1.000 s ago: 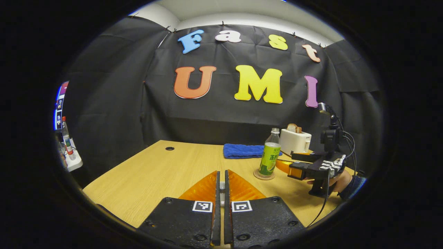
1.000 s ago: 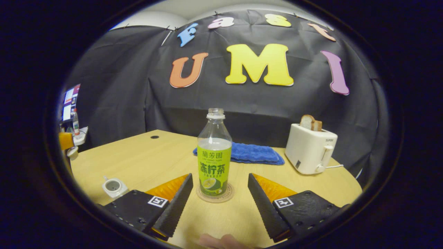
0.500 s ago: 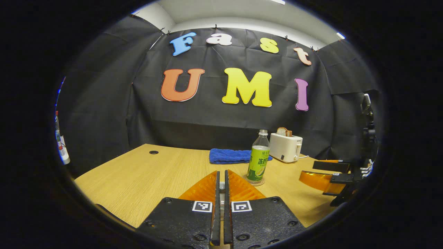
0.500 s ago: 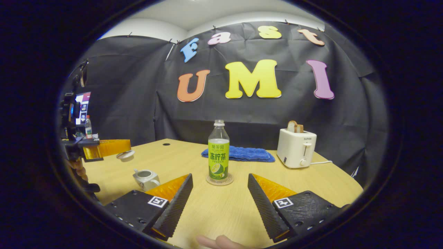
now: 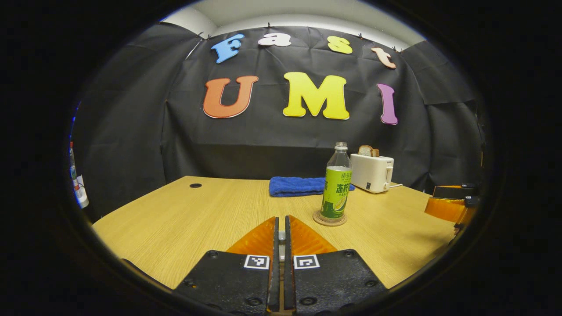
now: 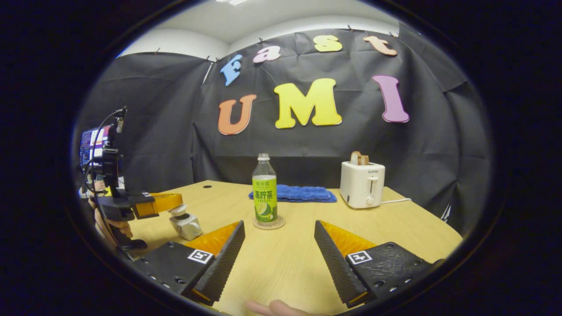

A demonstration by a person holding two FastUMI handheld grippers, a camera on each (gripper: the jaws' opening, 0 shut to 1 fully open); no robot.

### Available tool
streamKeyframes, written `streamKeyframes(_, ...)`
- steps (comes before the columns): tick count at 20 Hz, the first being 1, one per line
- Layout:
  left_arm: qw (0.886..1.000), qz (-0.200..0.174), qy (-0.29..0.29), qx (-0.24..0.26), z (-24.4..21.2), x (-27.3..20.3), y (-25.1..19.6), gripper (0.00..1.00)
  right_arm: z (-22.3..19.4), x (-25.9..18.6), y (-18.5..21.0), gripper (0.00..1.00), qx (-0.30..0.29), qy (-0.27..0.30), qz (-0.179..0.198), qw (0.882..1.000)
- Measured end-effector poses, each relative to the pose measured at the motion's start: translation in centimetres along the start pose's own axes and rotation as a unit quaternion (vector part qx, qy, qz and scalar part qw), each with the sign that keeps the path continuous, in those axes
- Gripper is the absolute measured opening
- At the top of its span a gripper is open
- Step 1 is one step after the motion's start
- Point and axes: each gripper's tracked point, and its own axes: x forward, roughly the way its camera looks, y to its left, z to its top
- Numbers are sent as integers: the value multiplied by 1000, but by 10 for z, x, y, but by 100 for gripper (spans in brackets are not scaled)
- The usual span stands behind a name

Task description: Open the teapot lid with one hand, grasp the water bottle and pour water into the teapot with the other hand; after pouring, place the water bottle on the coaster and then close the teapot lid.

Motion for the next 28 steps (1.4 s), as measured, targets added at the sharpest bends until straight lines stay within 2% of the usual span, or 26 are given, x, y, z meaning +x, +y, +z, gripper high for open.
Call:
streamKeyframes(9,1000,7,25,5,-23,8,-1,6,-5,-6,5,95,-10,-4,13,1000)
streamKeyframes(14,1000,15,12,-14,-22,14,-4,6,-7,-5,8,97,-8,-2,16,1000)
streamKeyframes(21,1000,18,13,3,-22,22,-13,9,-4,-7,7,95,-6,-5,14,1000)
streamKeyframes(23,1000,9,12,-2,-21,22,-18,18,-2,-7,6,97,-6,-6,12,1000)
streamKeyframes(24,1000,9,13,-7,-21,21,-18,31,-3,-9,5,97,-6,-6,12,1000)
streamKeyframes(25,1000,10,18,-10,-22,21,-19,35,-1,-10,5,95,-6,-8,10,1000)
streamKeyframes(27,1000,-10,24,-17,-19,19,-32,45,6,-13,1,97,-5,-14,5,1000)
streamKeyframes(28,999,-14,27,-20,-17,16,-37,67,9,-16,0,97,-5,-18,3,1000)
